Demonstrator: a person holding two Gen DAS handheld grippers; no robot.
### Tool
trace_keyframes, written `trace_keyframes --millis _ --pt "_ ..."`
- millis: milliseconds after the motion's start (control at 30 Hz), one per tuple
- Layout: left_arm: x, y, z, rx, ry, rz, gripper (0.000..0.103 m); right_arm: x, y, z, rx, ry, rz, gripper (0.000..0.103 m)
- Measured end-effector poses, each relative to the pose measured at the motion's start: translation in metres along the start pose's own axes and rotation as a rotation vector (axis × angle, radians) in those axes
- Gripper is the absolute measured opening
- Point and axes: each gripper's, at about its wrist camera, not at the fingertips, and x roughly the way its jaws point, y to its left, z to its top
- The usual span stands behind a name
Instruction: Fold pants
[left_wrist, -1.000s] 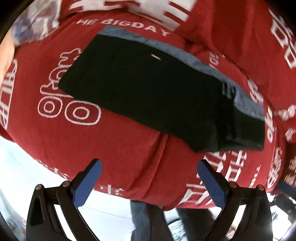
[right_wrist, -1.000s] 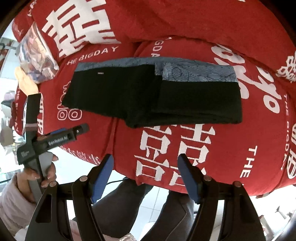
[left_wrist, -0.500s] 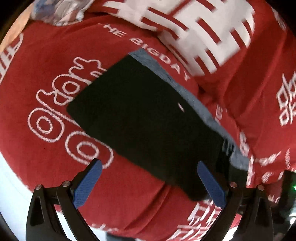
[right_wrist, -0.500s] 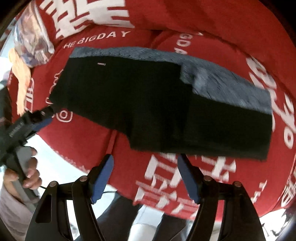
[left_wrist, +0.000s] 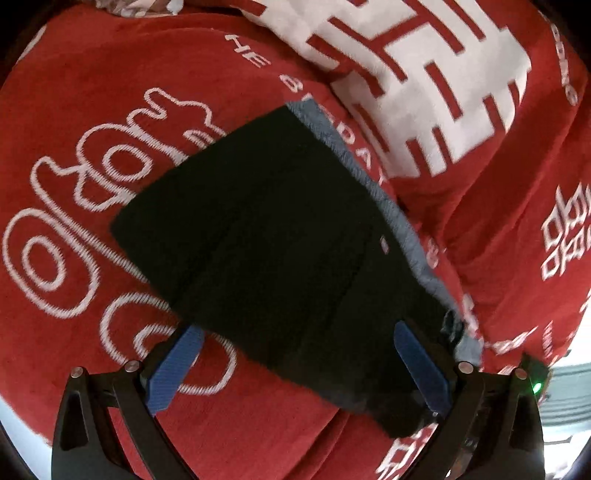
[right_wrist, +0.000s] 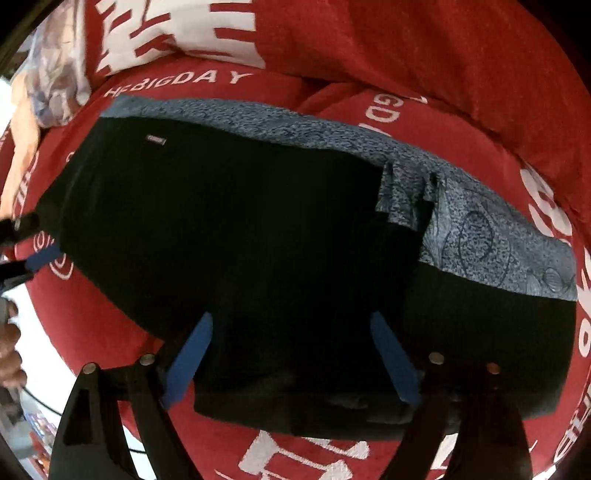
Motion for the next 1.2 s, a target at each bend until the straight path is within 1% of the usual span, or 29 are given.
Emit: trace_keyframes --millis 100,200,233,267,367,400,433,467,500,533,567,600,633,667,700,733,767,800,833,867,900,967,1033,1067,1100,1133,1200 --pt "0.004 0.002 0.004 -0.046 -0.027 -0.013 0.103 -0.001 -0.007 0.002 0.020 -0.001 0.036 0.090" --pt "0.006 -0.005 0.004 -0.043 -0.048 0.017 0.103 0.002 -0.007 0.001 0.027 0.000 0.047 0.090" --pt "0.007 -0.011 0.004 -0.044 -0.049 0.013 0.103 0.001 -0.006 0.001 0.024 -0.001 0.046 0.090" --pt "0.006 -0.017 0.004 -0.047 -0.046 -0.012 0.103 0.001 -0.006 0.001 0.024 -0.001 0.047 0.090" --pt "-0.003 -0.031 0.005 -0.013 -0.102 -0.046 0.103 0.000 -0.008 0.003 0.028 0.000 0.055 0.090" --pt "0.000 -0.034 0.008 -0.001 -0.111 -0.038 0.103 0.000 -0.008 0.004 0.027 -0.001 0.058 0.090" --pt "0.006 -0.033 0.010 -0.005 -0.101 -0.018 0.103 0.000 -0.009 0.005 0.026 -0.003 0.062 0.090" --pt "0.016 -0.027 0.014 -0.031 -0.070 0.005 0.103 0.001 -0.010 0.005 0.024 -0.005 0.065 0.090" --pt "0.027 -0.018 0.017 -0.073 -0.033 0.013 0.102 0.000 -0.010 0.005 0.022 -0.008 0.068 0.090" --pt "0.028 -0.017 0.020 -0.094 -0.048 0.014 0.101 -0.001 -0.011 0.005 0.021 -0.008 0.071 0.090" --pt "0.025 -0.021 0.021 -0.086 -0.058 0.045 0.098 -0.002 -0.012 0.005 0.021 -0.007 0.076 0.089" --pt "0.025 -0.026 0.022 -0.061 -0.055 0.106 0.081 -0.004 -0.013 0.006 0.022 0.002 0.084 0.089" --pt "0.026 -0.032 0.022 -0.023 -0.054 0.185 0.058 -0.007 -0.013 0.008 0.022 0.011 0.091 0.087" --pt "0.028 -0.042 0.021 0.051 -0.058 0.286 0.049 -0.010 -0.013 0.011 0.020 0.016 0.090 0.086" --pt "0.028 -0.048 0.020 0.099 -0.063 0.324 0.040 -0.017 -0.014 0.015 0.020 0.014 0.092 0.086" --pt "0.027 -0.055 0.018 0.145 -0.072 0.349 0.038 -0.027 -0.016 0.023 0.023 0.000 0.106 0.086" --pt "0.025 -0.067 0.014 0.219 -0.092 0.386 0.037 -0.034 -0.017 0.029 0.026 -0.007 0.122 0.086" --pt "0.024 -0.084 0.006 0.336 -0.130 0.445 0.036 -0.042 -0.019 0.039 0.032 -0.014 0.149 0.086" --pt "0.024 -0.098 -0.003 0.443 -0.167 0.495 0.036 -0.050 -0.021 0.052 0.044 -0.016 0.194 0.086" --pt "0.027 -0.117 -0.019 0.596 -0.216 0.561 0.036 -0.056 -0.022 0.067 0.061 -0.010 0.247 0.086" --pt "0.029 -0.127 -0.027 0.677 -0.241 0.590 0.036 -0.059 -0.022 0.079 0.076 0.000 0.286 0.087" --pt "0.032 -0.142 -0.040 0.810 -0.278 0.617 0.036 -0.060 -0.017 0.111 0.103 0.048 0.390 0.087" --pt "0.034 -0.150 -0.046 0.875 -0.297 0.624 0.036 -0.058 -0.002 0.140 0.103 0.098 0.485 0.087" --pt "0.035 -0.152 -0.046 0.894 -0.304 0.628 0.036 -0.054 0.014 0.158 0.084 0.132 0.546 0.087" --pt "0.036 -0.154 -0.049 0.906 -0.308 0.633 0.036 -0.050 0.029 0.169 0.059 0.169 0.581 0.087" --pt "0.035 -0.154 -0.050 0.914 -0.310 0.637 0.036 -0.046 0.047 0.178 0.026 0.209 0.606 0.088" --pt "0.035 -0.154 -0.049 0.915 -0.311 0.638 0.036 -0.040 0.077 0.188 -0.039 0.252 0.613 0.088"
